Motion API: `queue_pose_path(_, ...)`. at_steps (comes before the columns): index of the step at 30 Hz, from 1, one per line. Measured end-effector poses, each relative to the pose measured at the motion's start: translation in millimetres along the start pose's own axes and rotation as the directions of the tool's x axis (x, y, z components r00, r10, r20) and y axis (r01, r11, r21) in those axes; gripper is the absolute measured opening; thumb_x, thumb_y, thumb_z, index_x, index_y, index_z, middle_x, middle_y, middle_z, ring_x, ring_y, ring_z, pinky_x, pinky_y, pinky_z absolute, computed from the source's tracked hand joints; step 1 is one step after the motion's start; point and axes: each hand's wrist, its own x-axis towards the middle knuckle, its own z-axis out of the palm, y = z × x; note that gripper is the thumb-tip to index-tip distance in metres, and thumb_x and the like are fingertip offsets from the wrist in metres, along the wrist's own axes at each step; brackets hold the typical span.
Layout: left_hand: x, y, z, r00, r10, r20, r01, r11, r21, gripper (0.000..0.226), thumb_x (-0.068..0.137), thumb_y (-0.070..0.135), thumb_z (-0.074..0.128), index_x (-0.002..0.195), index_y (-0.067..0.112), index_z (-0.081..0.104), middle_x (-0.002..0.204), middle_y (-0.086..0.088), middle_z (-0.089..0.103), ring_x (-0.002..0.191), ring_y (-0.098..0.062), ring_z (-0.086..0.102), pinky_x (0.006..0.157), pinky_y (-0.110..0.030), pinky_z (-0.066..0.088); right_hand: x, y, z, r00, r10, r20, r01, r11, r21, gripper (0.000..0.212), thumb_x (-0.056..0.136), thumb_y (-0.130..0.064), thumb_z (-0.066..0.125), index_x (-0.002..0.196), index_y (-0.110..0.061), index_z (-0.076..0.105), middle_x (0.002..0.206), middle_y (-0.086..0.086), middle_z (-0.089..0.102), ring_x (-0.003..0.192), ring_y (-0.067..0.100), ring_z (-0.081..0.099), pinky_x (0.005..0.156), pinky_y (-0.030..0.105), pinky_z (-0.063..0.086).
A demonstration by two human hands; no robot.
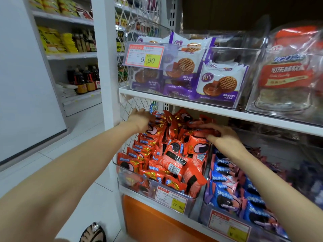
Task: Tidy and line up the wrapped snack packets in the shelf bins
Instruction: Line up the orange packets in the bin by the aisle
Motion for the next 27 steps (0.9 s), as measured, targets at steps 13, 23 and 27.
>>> queue_pose_path(13,-4,-1,4,0.992,0.126,0.006,-0.126,0.992,-0.031,0.038,0.084,0.036,0.064,0.119,0.024,0.055,0.123,0.001,0.056,0.118,-0.019,0.042,0.097,-0.033,0.025,-2,-1,-1,1.000,0.003,0.022,-0.003,1.000,-0.013,0.038,0.087,-0.001,0.057,0.099,-0.037,0.062,0.106,-0.014,0.056,0.100,0.003,0.051,0.064,-0.005,0.035)
queue_pose_path(23,5,12,6,0.991,0.128,-0.042,-0.124,0.988,0.098,0.035,0.084,0.037,0.064,0.113,0.021,0.054,0.121,0.001,0.053,0.119,-0.019,0.042,0.097,-0.034,0.028,-3,1,-4,0.999,0.028,0.025,-0.029,0.999,0.030,0.038,0.084,-0.005,0.062,0.102,-0.038,0.061,0.106,-0.009,0.060,0.094,0.008,0.056,0.063,-0.004,0.037)
queue_pose_path(27,-9,9,-2,0.993,0.106,-0.046,-0.104,0.994,0.044,0.038,0.084,0.041,0.062,0.117,0.023,0.057,0.125,0.000,0.051,0.121,-0.020,0.040,0.100,-0.033,0.027,-1,1,-4,0.998,0.049,0.044,-0.050,0.998,0.023,0.042,0.083,-0.002,0.062,0.103,-0.039,0.062,0.104,-0.009,0.061,0.091,0.008,0.057,0.061,-0.002,0.038)
